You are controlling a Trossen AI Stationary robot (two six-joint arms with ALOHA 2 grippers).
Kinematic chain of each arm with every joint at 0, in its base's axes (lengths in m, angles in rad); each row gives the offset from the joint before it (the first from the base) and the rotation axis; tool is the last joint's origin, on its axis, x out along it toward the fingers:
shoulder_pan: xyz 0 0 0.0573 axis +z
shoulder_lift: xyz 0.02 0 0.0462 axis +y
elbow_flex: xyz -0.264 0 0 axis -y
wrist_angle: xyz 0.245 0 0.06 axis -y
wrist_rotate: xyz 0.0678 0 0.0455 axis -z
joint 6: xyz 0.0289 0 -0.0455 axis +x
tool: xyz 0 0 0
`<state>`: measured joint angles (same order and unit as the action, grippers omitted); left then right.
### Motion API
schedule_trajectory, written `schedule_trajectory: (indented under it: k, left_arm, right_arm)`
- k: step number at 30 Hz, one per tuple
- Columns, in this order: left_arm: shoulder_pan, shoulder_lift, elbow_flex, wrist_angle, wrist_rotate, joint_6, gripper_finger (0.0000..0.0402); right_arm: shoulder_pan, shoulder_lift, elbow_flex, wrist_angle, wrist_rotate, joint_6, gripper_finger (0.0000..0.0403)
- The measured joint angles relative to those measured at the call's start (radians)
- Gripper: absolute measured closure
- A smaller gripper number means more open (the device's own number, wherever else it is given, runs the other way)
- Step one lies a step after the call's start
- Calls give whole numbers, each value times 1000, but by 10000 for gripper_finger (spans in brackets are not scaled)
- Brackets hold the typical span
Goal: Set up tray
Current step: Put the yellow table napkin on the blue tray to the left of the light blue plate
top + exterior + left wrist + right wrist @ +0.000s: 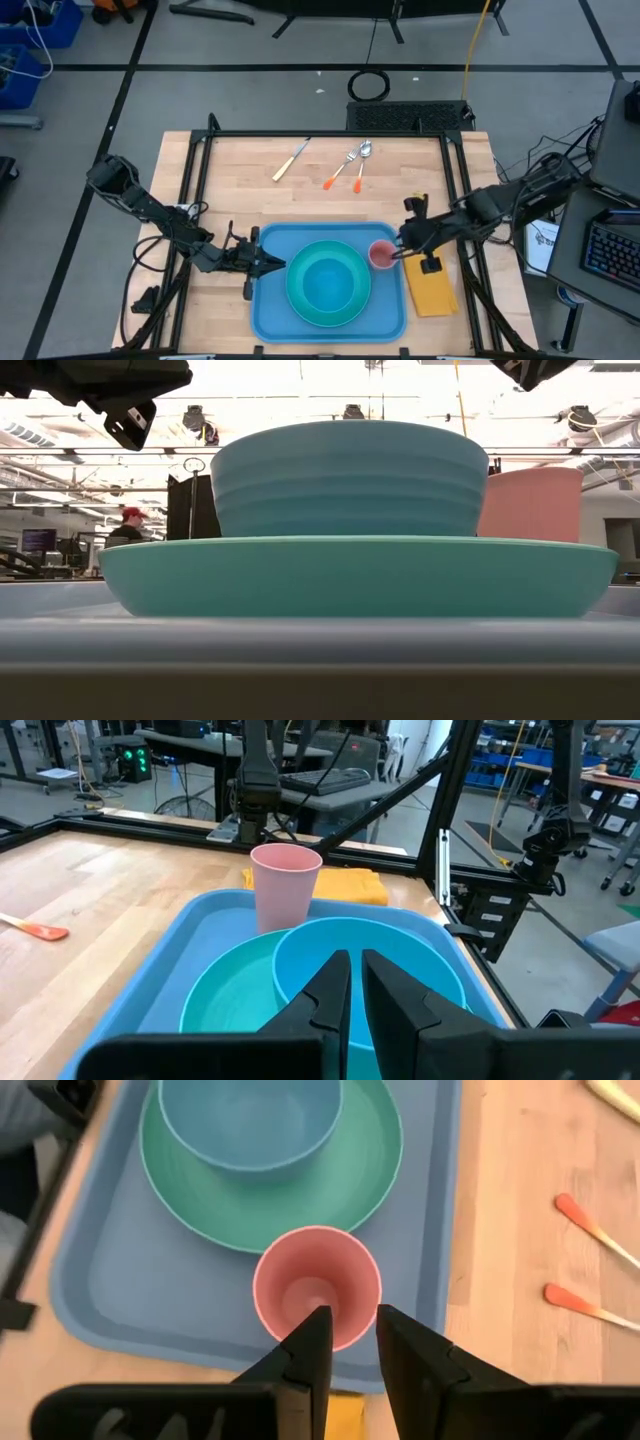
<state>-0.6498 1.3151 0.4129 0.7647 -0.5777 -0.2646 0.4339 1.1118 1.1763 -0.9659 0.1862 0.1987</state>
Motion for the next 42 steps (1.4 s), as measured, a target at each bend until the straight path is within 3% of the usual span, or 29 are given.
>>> schedule_trajectory:
  k: [10,16,21,24,27,33,42]
  left_arm:
    - [0,0,0,-1,0,-6,369]
    - [0,0,0,-7,0,-6,369]
    - [0,0,0,-14,0,-8,369]
    - [0,0,0,-15,0,-12,369]
    - [0,0,0,-32,0,-36,369]
    - [1,0,0,-65,0,-61,369]
    - [27,0,0,-57,-6,-5,369]
  right_arm:
    - [43,-100,-8,-166,-8,384,328]
    - [86,-101,-105,97,-60,466,328]
    - [85,-101,-227,346,-109,331,330]
    - [86,-101,-273,442,-162,336,342]
    - [85,-101,-281,427,-243,356,362]
    - [139,-98,-281,317,-189,477,400]
    - [253,-24,-281,178,-214,771,344]
